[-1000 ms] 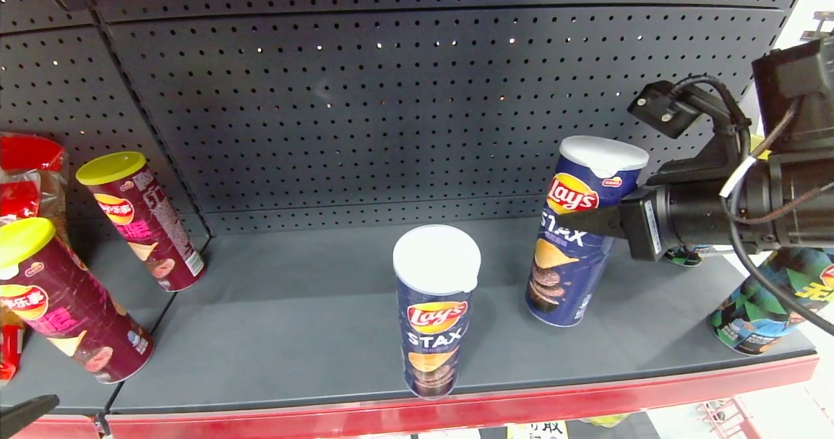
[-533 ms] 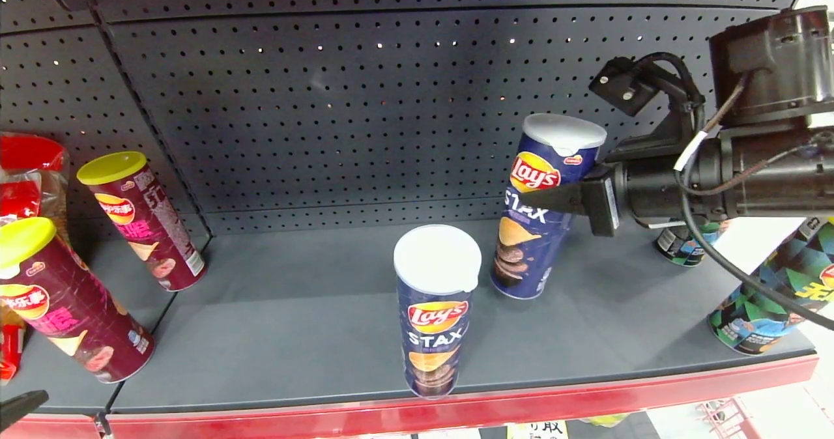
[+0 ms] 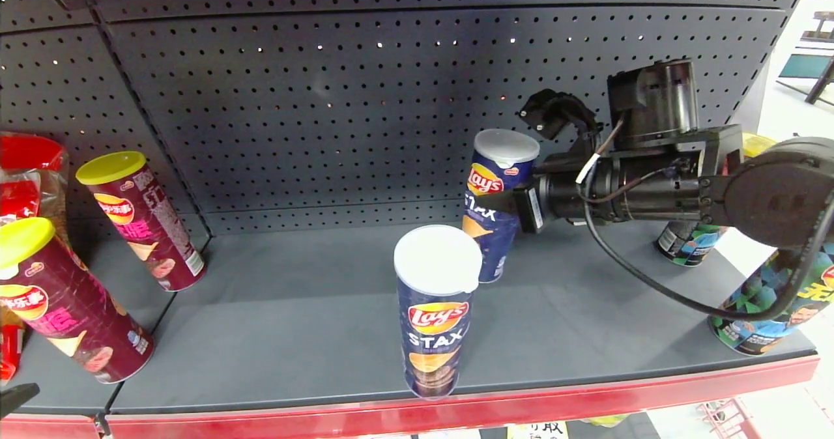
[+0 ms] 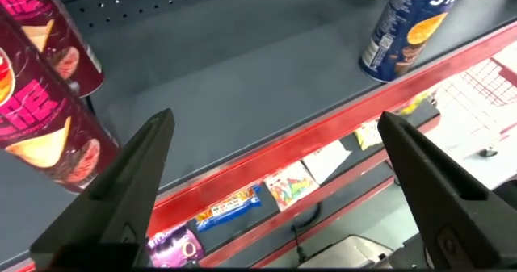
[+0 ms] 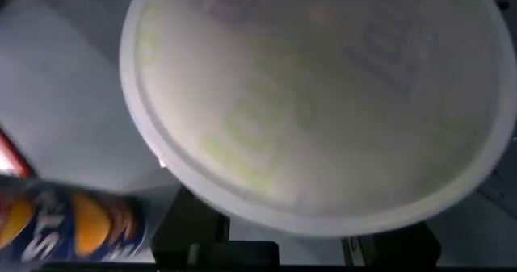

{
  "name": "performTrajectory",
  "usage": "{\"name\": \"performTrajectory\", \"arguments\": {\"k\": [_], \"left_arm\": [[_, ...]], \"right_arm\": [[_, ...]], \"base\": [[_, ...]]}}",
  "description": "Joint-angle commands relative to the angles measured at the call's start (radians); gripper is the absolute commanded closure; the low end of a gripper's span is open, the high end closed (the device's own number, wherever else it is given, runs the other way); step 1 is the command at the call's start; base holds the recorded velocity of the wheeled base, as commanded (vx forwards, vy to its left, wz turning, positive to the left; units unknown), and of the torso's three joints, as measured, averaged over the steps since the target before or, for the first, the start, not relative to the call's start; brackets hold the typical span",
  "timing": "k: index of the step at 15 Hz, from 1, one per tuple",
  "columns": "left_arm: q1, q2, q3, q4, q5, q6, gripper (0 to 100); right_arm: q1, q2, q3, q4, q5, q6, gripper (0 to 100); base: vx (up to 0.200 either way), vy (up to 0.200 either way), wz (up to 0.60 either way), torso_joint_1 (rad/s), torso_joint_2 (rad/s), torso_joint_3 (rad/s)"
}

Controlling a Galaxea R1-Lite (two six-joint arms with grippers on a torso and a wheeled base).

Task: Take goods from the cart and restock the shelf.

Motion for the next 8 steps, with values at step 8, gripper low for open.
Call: {"name": "performTrajectory", "arguments": {"k": [8], "left_arm": [[0.010, 0.012, 0.006, 0.000, 0.002, 0.000, 0]], "right_arm": [[0.077, 0.085, -0.047, -0.053, -0.046, -0.006, 100]], "base": [[0.000, 0.000, 0.00, 0.000, 0.00, 0.000]]}}
